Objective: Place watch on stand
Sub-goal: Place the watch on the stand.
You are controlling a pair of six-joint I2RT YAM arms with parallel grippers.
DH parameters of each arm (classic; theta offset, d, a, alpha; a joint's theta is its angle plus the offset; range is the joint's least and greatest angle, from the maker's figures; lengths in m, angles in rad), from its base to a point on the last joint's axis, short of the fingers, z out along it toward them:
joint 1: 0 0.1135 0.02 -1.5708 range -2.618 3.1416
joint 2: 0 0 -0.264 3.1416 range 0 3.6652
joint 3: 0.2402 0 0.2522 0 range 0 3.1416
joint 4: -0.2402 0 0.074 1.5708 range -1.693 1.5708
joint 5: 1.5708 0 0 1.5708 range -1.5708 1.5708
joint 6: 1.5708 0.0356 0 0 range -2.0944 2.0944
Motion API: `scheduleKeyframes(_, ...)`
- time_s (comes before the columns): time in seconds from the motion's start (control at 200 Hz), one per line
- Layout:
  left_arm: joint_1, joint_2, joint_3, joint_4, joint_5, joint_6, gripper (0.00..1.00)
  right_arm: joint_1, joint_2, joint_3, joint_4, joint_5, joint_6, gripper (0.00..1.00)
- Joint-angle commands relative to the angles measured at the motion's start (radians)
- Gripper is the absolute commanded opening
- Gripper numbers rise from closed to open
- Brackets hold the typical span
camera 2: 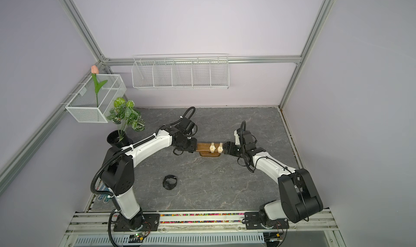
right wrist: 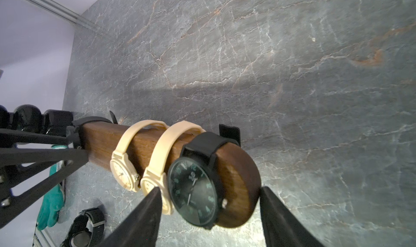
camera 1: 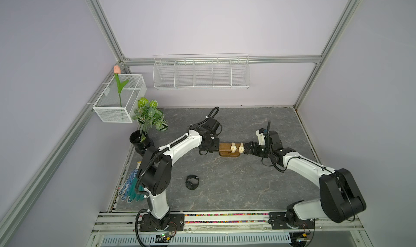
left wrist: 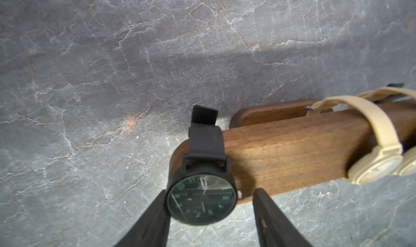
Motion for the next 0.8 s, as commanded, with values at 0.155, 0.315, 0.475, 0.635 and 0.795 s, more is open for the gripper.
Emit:
scheduleKeyframes(0.155, -0.025, -0.050, -0.009, 0.064, 0.040, -0.002, 0.58, 0.026, -0.015, 0.021, 0.013, -0.072, -0.006, 0.70)
scheduleKeyframes(0.315, -0.024, -0.037, -0.003, 0.058, 0.024, -0.006, 0.57, 0.026, -0.016, 0.020, 0.013, -0.072, -0.006, 0.70)
scheduleKeyframes(0.475, -0.024, -0.025, -0.005, 0.051, 0.020, -0.001, 0.63, 0.026, -0.015, 0.020, 0.013, -0.069, -0.008, 0.70)
scheduleKeyframes(0.635, -0.024, -0.014, -0.004, 0.037, 0.000, 0.001, 0.68, 0.027, -0.015, 0.022, 0.013, -0.069, -0.008, 0.70)
scheduleKeyframes(0.795, -0.024, -0.013, -0.007, 0.029, -0.038, -0.001, 0.78, 0.026, -0.014, 0.021, 0.010, -0.067, -0.009, 0.70)
